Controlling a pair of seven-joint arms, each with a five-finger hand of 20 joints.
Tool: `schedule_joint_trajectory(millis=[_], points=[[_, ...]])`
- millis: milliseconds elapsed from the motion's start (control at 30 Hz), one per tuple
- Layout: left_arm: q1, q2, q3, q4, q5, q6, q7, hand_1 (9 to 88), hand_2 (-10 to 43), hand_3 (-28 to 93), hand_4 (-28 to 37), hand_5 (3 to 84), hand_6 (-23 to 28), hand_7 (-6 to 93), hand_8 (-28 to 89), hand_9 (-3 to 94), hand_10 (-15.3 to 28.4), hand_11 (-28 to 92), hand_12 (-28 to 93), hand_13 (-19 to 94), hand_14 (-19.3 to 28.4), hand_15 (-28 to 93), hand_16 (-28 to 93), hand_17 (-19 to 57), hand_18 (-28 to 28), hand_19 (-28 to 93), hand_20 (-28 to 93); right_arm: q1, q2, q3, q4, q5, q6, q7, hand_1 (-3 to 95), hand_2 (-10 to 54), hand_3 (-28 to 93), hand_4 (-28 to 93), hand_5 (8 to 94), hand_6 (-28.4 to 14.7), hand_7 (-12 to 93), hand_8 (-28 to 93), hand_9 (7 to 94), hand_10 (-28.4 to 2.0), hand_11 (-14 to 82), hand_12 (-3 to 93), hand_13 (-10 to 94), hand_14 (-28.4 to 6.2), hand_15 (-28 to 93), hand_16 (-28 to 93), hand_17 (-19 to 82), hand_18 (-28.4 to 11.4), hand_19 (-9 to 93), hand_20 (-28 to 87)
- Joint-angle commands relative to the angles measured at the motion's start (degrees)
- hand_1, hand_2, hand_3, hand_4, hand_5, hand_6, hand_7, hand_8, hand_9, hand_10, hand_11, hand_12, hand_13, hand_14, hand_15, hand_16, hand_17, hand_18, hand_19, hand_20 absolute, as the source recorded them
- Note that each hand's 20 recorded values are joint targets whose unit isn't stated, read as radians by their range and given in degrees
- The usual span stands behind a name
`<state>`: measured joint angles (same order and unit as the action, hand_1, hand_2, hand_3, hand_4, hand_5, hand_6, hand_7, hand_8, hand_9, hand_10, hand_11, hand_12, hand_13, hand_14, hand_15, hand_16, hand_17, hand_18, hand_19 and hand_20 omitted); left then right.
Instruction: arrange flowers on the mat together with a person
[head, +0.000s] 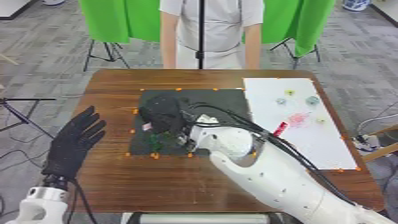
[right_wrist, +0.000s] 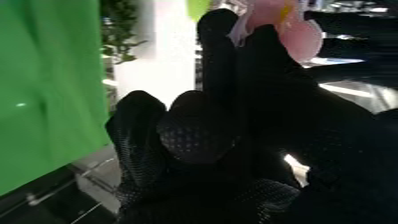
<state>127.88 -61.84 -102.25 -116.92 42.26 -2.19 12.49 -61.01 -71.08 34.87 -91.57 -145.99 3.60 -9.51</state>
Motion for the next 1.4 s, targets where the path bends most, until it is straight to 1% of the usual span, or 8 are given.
schedule_joint_trajectory(millis=[33,233,367,700,1233,1333,1367,1400], points=[[0.02,0.98,0.65,0.06,0.00,0.78,0.01,24.7,-3.1,72,-28.3,30.2,3.7,18.3,-10,23.3,11.4,16,16,19,13.8,21,3,-10.2,22.0,41,9,2.00,-4.69,-4.36,4.15,-3.80,3.74,1.53,54.5,-9.5,80,-26,72.0,2.1,49,-5,87.3,-6.0,15.6,44.2,79,-4.1,77,27,54,-14.2,93,62],[-1.35,1.43,1.36,0.46,0.40,0.07,-0.60,24.7,-3.2,72,-28.3,30.1,3.7,18.4,-10,23.2,11.3,16,16,19,13.8,21,3,-10.2,22.0,41,9,2.70,-7.56,-5.62,8.71,-7.23,7.02,3.73,54.7,-9.5,80,-27,72.5,2.3,48,-5,87.8,-6.2,14.3,44.2,79,-4.2,77,27,54,-14.5,93,62],[-1.69,1.98,2.02,0.60,0.31,0.41,-0.21,24.6,-3.2,72,-28.3,30.0,3.6,18.4,-10,23.1,11.2,16,16,19,13.7,21,3,-10.2,22.0,41,9,2.30,-8.48,-5.88,10.03,-8.99,8.46,5.69,54.6,-9.5,80,-27,72.3,2.6,48,-4,88.0,-6.1,13.9,44.5,78,-4.5,77,27,54,-14.5,93,63],[-3.35,2.89,3.03,1.15,0.37,-0.28,-1.25,24.7,-3.2,72,-28.3,29.9,3.6,18.5,-10,23.1,11.2,16,16,19,13.7,21,3,-10.2,22.0,41,9,1.28,-9.92,-5.41,11.03,-13.76,3.43,9.98,51.7,-9.5,79,-27,67.0,2.1,48,1,84.1,-6.2,13.6,45.0,75,-5.3,78,27,51,-14.8,93,62],[-3.59,2.17,2.94,1.33,0.70,-0.92,-1.78,24.7,-3.1,72,-28.3,29.6,3.4,18.6,-10,22.9,11.2,16,16,19,13.7,20,3,-10.2,22.0,41,9,1.38,-9.51,-5.24,9.43,-18.32,-4.34,14.20,48.0,-9.5,77,-28,58.1,1.2,48,0,75.7,-6.6,13.2,42.9,70,-5.9,79,26,46,-15.0,93,60],[-3.81,1.64,2.73,1.40,0.95,-1.59,-2.35,24.8,-3.1,72,-28.3,29.6,3.5,18.7,-10,22.9,11.2,16,17,19,13.7,20,3,-10.2,22.0,41,9,1.82,-9.52,-5.76,8.53,-17.89,-5.76,16.25,45.6,-9.5,78,-28,56.3,0.8,45,0,70.7,-7.8,19.9,37.6,69,-6.5,80,25,44,-15.6,93,59],[-3.99,0.98,2.45,1.41,1.40,-2.08,-2.84,24.8,-3.0,72,-28.3,29.6,3.5,18.6,-10,22.9,11.2,16,17,19,13.7,20,3,-10.2,22.0,41,9,1.95,-9.46,-5.86,8.36,-17.77,-5.98,16.30,44.2,-9.5,79,-28,55.6,0.6,44,1,68.6,-8.0,22.3,35.7,68,-6.9,80,25,43,-15.7,93,58],[-3.86,1.15,2.48,1.36,1.27,-1.98,-2.87,24.8,-3.0,71,-28.3,29.5,3.5,18.6,-10,22.9,11.1,16,17,19,13.7,20,3,-10.2,22.0,41,9,1.88,-9.48,-5.77,8.00,-17.86,-6.77,16.44,43.5,-9.5,80,-28,55.4,0.5,43,1,67.3,-8.2,24.2,33.9,68,-7.0,80,25,43,-15.9,93,58]])
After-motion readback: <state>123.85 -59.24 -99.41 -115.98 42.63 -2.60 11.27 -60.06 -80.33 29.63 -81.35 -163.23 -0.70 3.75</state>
